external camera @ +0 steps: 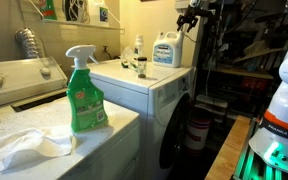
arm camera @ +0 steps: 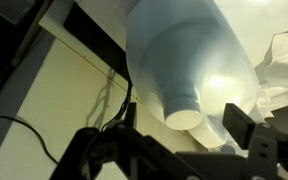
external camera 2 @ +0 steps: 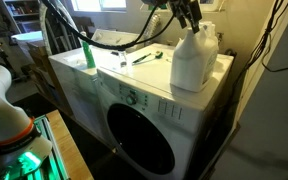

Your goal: Remove the lid on the container on the far right of the right washing machine and place it on the table

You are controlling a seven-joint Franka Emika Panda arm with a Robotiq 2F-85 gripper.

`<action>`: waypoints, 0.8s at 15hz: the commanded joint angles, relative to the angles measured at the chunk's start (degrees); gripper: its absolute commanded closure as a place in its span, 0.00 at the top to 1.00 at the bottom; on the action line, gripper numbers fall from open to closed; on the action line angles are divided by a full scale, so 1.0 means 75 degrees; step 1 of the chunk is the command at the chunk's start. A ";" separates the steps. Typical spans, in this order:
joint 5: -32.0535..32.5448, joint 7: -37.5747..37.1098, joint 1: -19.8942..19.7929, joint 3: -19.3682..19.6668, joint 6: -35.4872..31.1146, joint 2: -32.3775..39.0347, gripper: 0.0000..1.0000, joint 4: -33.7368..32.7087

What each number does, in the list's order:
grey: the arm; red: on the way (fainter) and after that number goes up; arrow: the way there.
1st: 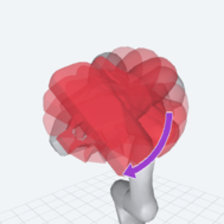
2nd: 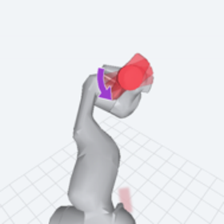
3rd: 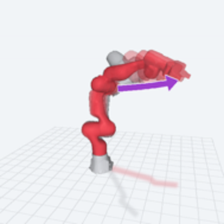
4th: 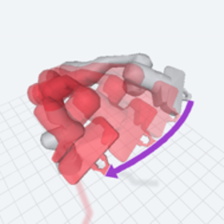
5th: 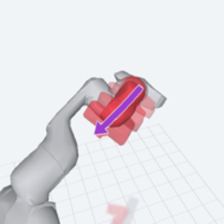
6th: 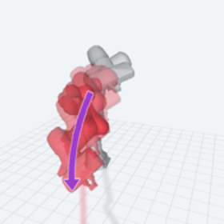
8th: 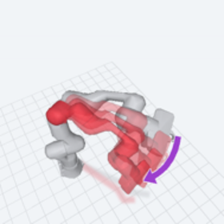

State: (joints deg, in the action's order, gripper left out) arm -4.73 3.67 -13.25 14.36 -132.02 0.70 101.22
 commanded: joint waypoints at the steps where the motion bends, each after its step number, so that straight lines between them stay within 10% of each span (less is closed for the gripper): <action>1: -0.0408 0.0314 -0.0082 -0.0004 -0.0216 0.0259 0.83 -0.0224; 7: -0.0400 0.0369 -0.0101 -0.0030 -0.0337 0.0441 0.70 -0.0380; 12: -0.0332 0.0414 -0.0097 -0.0052 -0.0338 0.0474 0.38 -0.0404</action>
State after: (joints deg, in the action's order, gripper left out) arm -6.11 5.09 -13.25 14.26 -133.89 3.44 98.90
